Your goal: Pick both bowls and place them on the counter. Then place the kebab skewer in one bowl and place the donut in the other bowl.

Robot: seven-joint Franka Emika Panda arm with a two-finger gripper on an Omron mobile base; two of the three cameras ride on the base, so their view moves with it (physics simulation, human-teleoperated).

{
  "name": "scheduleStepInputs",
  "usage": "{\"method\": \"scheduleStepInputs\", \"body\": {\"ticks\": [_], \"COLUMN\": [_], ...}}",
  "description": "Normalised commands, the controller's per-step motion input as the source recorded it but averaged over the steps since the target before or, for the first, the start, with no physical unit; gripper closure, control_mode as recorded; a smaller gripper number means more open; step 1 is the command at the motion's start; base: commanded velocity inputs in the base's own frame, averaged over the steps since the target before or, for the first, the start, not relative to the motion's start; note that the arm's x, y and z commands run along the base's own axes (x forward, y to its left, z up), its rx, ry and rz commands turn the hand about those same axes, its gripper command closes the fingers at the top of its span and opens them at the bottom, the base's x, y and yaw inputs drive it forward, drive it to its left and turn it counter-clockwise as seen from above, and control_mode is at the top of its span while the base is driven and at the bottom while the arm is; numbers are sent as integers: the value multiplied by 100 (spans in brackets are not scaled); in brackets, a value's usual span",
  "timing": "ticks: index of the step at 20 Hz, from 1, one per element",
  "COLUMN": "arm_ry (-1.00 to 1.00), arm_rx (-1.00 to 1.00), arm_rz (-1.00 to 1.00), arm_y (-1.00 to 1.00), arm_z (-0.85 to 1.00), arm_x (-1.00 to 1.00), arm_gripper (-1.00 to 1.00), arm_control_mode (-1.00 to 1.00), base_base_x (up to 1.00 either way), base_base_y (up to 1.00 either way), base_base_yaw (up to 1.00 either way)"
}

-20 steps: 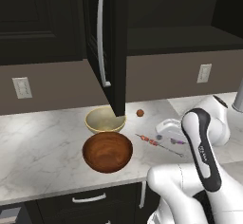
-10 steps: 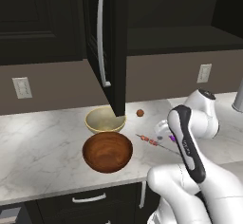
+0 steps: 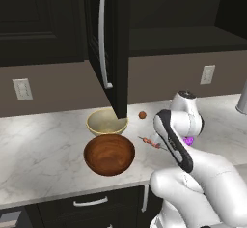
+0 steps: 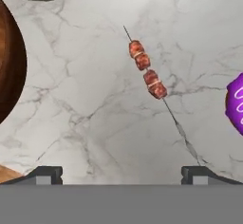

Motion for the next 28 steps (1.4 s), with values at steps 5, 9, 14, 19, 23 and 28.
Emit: {"method": "scheduleStepInputs", "body": {"ticks": [5,9,14,19,23,28], "arm_ry": [5,-2,-5,0,0,0], "arm_rx": [-9,-3,0,-3,-6,-2], "arm_rz": [19,19,10,0,0,0], "arm_y": [-7,-10,1,3,4,1], "arm_z": [-22,-25,-37,-38,-37,-30], "arm_x": [38,33,26,35,34,33], "arm_gripper": [-100,-100,-100,-100,-100,-100], "arm_control_mode": [-100,-100,-100,-100,-100,-100], "base_base_x": [0,0,0,0,0,0], "base_base_y": [0,0,0,0,0,0], "base_base_yaw": [0,0,0,0,0,0]}}
